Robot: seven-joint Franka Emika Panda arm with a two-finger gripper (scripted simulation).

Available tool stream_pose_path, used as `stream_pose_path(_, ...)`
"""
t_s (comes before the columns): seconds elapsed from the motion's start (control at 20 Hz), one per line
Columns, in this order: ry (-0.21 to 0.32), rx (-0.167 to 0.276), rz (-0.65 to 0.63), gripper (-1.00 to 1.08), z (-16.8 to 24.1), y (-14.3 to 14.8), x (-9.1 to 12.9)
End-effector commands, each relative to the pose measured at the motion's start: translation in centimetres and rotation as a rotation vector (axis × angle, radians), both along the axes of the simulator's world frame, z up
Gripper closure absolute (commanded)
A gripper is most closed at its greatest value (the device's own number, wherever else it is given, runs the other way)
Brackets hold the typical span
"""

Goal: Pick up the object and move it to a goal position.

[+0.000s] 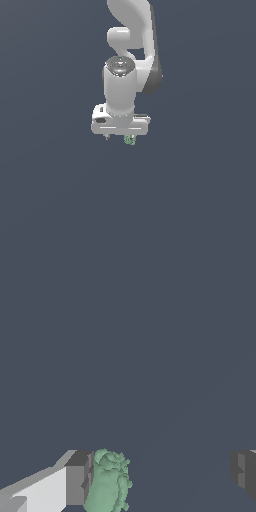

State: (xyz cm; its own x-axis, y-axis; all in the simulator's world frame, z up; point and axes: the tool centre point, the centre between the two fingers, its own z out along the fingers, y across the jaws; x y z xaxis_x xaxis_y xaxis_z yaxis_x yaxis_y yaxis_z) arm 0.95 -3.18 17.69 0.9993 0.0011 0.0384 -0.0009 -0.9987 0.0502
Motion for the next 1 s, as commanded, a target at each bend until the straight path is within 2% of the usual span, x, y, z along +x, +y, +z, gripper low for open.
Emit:
stream_pose_path(0.0, 0.0, 0.0, 0.0, -0.92, 0.0, 0.0, 0.0)
stream_pose_path(0.45, -0.021, -0.01, -0.059, -0.92, 1.5, -3.6, 0.7)
stream_pose_path(0.95, -0.017, -0.003, -0.066, -0.92, 0.6, -2.9, 0.0)
